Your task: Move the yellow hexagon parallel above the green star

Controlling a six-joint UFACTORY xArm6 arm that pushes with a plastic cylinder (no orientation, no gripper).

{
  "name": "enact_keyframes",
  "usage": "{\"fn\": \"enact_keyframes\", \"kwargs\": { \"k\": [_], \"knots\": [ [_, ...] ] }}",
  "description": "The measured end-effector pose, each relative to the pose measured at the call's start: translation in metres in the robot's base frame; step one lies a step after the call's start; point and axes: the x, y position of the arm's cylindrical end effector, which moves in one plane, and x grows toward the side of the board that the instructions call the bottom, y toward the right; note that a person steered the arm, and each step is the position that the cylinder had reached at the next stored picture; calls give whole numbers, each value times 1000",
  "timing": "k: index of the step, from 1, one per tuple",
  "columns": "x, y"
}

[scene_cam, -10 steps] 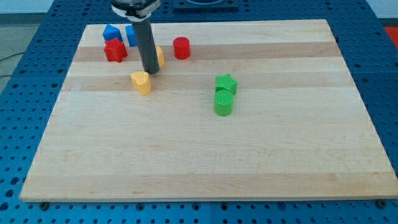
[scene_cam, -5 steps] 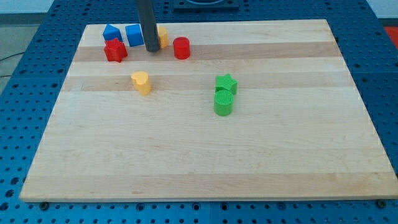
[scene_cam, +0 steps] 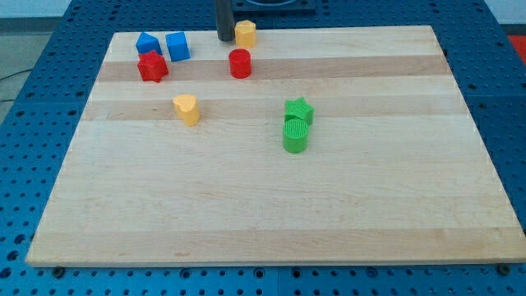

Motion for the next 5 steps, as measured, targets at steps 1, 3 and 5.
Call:
{"fn": "enact_keyframes", "kwargs": {
  "k": [1, 3, 5],
  "knots": [
    [-6, -4],
    [30, 103],
    [60, 106]
  ]
}}
